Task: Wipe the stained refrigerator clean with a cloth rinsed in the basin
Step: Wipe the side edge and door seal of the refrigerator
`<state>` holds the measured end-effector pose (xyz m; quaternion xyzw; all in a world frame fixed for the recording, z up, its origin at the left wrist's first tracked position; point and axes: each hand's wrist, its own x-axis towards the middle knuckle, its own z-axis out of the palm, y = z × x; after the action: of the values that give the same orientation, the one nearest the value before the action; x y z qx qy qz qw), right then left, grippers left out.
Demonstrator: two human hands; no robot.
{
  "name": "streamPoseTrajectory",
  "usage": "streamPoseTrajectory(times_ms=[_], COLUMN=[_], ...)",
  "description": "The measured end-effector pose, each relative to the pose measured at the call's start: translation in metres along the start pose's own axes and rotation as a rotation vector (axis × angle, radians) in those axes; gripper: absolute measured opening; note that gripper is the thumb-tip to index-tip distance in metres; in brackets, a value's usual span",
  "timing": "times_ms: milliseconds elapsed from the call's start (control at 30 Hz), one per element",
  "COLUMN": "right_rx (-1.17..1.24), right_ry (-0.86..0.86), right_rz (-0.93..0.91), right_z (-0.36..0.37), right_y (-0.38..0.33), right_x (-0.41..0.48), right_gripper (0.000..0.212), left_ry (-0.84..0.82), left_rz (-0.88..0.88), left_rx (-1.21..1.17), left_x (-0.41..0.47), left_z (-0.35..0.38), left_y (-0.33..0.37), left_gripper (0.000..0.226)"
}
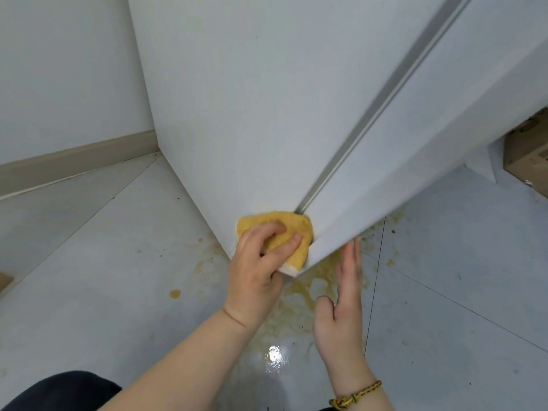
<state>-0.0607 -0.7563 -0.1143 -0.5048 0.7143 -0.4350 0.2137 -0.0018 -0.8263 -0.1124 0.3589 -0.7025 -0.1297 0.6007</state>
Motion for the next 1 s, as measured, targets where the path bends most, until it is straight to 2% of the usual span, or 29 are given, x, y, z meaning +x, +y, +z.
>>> streamPoseTrajectory(times_ms=[33,100,200,267,333,400,467,533,600,733,933,1000], right_rx=[0.120,0.051,0.067,0.119,0.128,0.121,0.124,0.199,0.252,0.282,0.306,0.293], right_ry=[0.002,0.050,0.050,0.075,0.081,0.095,0.074,0.047,0.043,0.047,0.098,0.101], right_rz=[0.016,0.002,-0.025,-0.060,-0.020,0.036,0.086,0.186,0.249,0.210,0.212,0.199], right_z=[-0.037,-0.047,-0.022,-0.029,-0.022,-0.015,-0.009,0.001,0.005,0.004,0.009,0.012], right_y=[-0.004,0.002,-0.007,0.006,0.004,-0.002,-0.002,0.000,0.004,0.016,0.020,0.023], right_x=[0.012,0.016,0.008,0.012,0.014,0.012,0.011,0.006,0.003,0.005,0.008,0.011], right_gripper=[0.094,0.095,0.093,0.084,0.082,0.091,0.090,0.087,0.089,0.096,0.099,0.098], left_ry=[0.002,-0.006,-0.046,-0.087,-0.141,-0.255,-0.338,-0.357,-0.318,-0.197,-0.275,-0.242], left_rz=[-0.071,-0.188,-0.292,-0.446,-0.722,-1.066,-1.307,-1.470,-1.542,-1.685,-1.775,-1.773], left_rx=[-0.007,-0.019,-0.069,-0.157,-0.244,-0.296,-0.358,-0.432,-0.425,-0.265,-0.388,-0.392], left_x=[-0.005,-0.015,-0.026,-0.040,-0.062,-0.075,-0.076,-0.080,-0.087,-0.118,-0.131,-0.125], left_z=[0.003,0.007,0.011,0.008,0.010,0.012,0.010,0.006,0.008,0.024,0.044,0.048], left_y=[-0.001,0.004,0.005,0.003,-0.006,-0.021,-0.037,-0.048,-0.061,-0.092,-0.102,-0.101], left_gripper=[0.030,0.041,0.043,0.041,0.045,0.049,0.038,0.020,0.025,0.033,0.026,0.024])
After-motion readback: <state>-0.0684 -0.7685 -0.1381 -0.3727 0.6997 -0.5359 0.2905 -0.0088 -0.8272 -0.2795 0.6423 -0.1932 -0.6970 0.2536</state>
